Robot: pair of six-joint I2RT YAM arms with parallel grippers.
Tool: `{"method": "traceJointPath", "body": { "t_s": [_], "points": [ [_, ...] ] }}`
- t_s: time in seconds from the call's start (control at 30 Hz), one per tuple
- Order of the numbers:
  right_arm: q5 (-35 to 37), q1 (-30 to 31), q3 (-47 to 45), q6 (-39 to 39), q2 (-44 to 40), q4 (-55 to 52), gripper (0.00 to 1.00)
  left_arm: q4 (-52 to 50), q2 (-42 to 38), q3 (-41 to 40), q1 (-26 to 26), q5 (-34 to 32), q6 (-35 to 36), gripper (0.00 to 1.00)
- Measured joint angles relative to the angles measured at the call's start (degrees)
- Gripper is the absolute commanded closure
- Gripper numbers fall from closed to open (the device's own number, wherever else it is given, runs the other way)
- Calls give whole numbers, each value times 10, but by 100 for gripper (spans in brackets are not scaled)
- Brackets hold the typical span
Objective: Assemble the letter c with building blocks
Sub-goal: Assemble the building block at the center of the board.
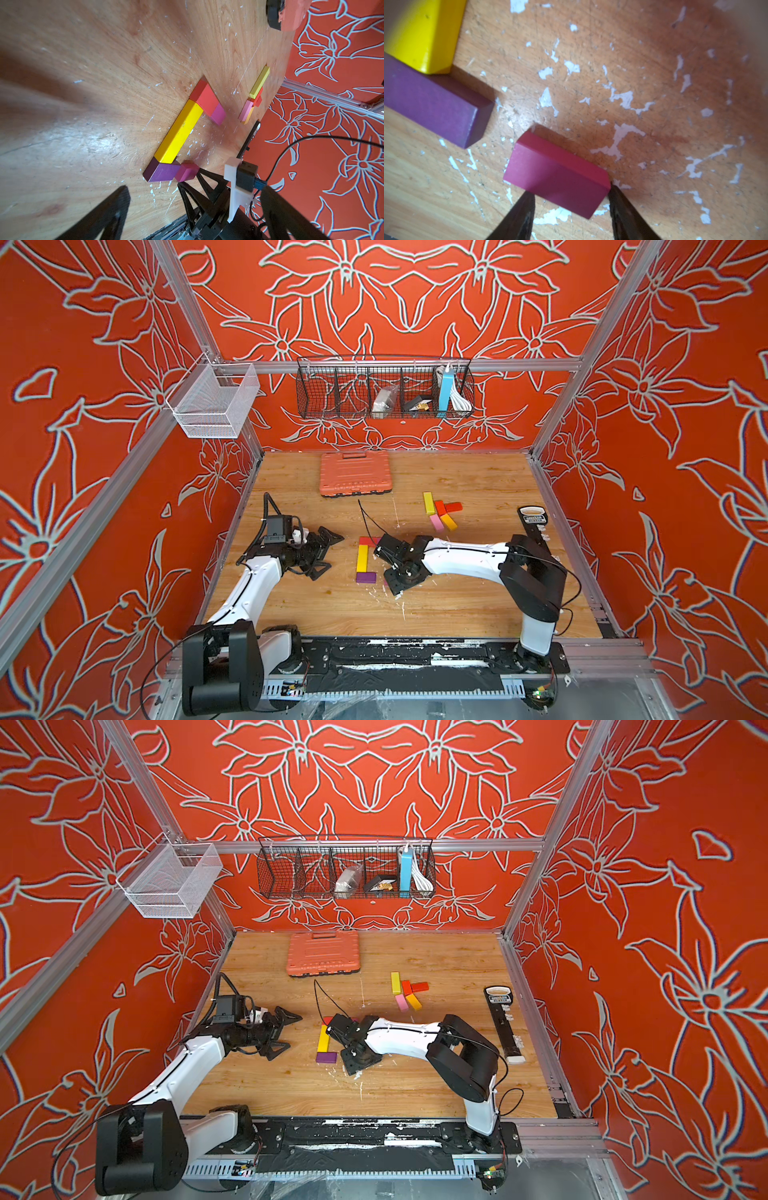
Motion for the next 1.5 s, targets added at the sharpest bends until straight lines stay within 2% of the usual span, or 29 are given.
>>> {"method": "traceJointPath", "body": {
  "t_s": [1.5],
  "points": [
    [0,5,41,-1,30,0,44,5,0,-9,0,1,0,2]
  ]
}}
